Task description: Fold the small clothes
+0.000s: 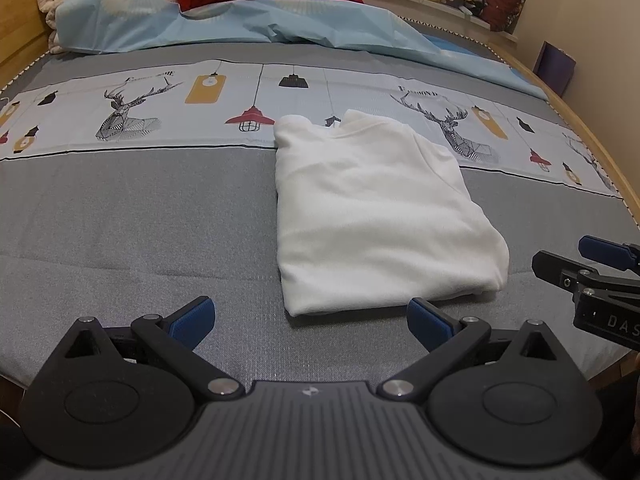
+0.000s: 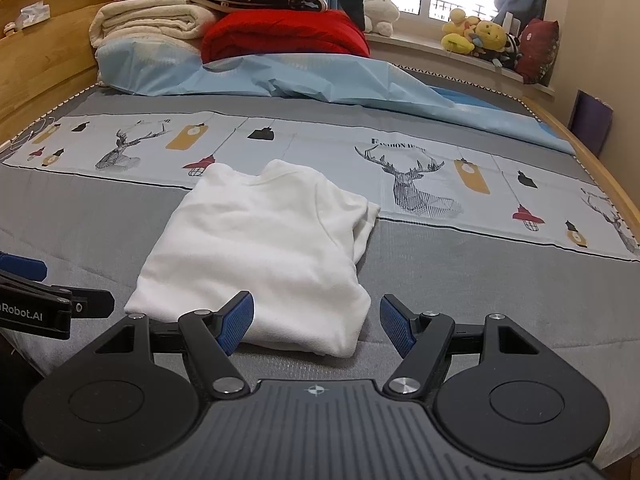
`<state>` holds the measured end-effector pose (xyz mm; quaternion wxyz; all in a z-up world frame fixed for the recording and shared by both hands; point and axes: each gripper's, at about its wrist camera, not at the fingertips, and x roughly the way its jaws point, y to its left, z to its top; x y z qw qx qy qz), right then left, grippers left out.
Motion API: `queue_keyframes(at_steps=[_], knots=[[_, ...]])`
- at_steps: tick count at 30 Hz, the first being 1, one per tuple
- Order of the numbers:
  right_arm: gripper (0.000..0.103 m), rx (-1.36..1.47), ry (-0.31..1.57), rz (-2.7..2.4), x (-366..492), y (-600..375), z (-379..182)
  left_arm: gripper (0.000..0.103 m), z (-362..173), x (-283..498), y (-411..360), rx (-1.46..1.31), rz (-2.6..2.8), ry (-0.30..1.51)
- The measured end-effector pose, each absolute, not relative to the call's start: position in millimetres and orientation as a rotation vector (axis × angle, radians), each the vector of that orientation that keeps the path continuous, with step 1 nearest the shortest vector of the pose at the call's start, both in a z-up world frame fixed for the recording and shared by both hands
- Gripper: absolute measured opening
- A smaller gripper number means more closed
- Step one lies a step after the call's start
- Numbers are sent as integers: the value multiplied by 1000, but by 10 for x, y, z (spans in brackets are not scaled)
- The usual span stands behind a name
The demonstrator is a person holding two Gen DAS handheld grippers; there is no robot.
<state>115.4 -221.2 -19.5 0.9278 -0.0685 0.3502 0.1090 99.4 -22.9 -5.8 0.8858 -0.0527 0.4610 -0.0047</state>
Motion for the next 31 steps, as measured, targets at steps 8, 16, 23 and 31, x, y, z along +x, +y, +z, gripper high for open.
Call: queue_keyframes(at_steps=[8,16,23,31], knots=[[71,-147,722,224,1158,-2194,-214,102,-67,997,-230,-107,-11,959],[71,-154,724,227,1166,-2183,-219,102,-86,1004,-233,-106,-9,965],[71,-154,724,227,1167,-2177,-221,102,-82,1007,-240,-101,-7,964],[71,-154,723,226,1167,-2172,-220,102,-83,1005,-239,-98,-7,962]])
